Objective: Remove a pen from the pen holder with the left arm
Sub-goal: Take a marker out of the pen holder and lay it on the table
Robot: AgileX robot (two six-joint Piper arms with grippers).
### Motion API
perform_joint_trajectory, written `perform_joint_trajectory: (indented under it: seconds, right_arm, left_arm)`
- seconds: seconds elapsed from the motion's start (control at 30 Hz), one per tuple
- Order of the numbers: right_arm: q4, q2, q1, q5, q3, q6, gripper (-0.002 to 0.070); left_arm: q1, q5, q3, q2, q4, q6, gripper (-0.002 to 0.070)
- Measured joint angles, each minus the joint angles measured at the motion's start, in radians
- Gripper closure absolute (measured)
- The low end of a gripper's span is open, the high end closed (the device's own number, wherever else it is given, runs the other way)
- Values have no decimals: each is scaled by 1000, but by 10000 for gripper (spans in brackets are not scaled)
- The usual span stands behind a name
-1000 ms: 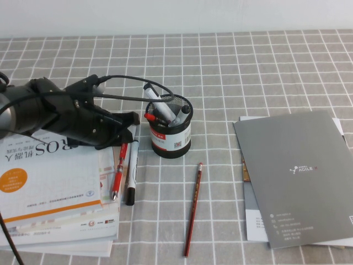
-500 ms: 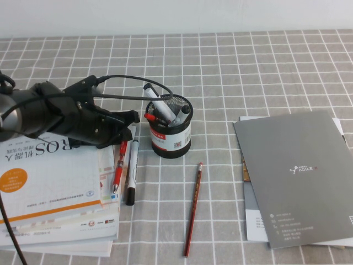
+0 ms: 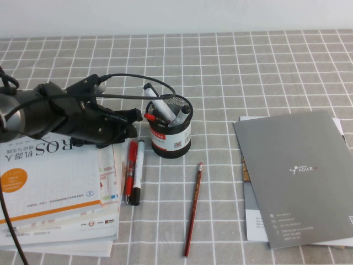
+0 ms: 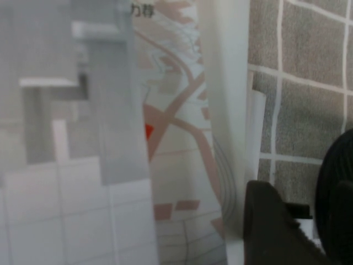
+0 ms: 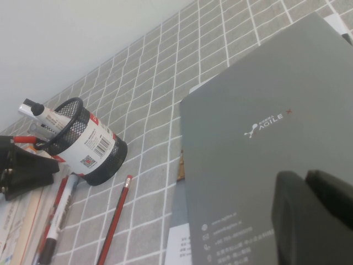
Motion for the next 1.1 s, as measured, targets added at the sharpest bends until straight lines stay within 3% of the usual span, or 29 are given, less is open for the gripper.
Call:
perform_joint_trajectory:
  seconds: [0.2,0.57,0.9,1.1]
  right_arm:
    - [0,0,0,0,0,0,689]
    - [0,0,0,0,0,0,689]
    - [0,0,0,0,0,0,689]
    - [0,0,0,0,0,0,689]
  left_arm:
    - [-4,0,0,0,10,0,435]
    - [-22,-41,15,-161,156,37,433]
    - [-162,-295,313,-506,184,210,433]
    - [-199,-271,479,-710,226,251,433]
